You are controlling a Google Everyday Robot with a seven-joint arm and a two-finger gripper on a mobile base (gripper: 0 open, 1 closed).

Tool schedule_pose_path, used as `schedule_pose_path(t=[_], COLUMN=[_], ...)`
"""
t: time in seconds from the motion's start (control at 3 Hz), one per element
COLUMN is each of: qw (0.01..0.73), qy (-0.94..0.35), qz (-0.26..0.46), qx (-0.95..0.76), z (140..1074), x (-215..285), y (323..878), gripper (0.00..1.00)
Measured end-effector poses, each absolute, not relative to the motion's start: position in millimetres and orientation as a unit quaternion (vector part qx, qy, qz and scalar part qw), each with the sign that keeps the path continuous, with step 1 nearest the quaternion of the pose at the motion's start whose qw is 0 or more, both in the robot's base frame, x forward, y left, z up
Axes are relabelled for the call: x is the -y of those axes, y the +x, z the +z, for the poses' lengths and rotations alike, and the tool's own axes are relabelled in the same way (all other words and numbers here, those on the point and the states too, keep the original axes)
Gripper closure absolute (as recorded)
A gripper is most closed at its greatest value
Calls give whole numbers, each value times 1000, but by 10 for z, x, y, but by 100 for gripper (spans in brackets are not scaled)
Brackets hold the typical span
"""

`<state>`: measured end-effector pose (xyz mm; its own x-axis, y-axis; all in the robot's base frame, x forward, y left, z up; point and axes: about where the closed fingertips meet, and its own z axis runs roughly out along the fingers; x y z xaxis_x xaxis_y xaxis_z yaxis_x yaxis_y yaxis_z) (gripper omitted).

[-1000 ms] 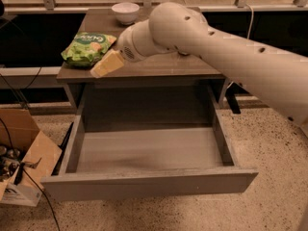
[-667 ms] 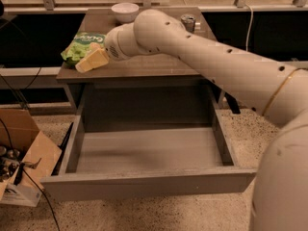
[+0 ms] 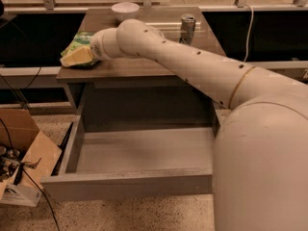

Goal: Place green rice chip bag into top drawer

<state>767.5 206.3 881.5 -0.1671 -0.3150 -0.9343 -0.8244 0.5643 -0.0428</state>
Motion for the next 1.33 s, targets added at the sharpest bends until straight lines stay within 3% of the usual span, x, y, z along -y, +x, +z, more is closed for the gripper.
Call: schedule_pose_path(t=[1.33], qw=[495], qy=[-326], qz=[262], qx=[-762], z=[8425], x=[-2220], y=[8318], gripper=[0])
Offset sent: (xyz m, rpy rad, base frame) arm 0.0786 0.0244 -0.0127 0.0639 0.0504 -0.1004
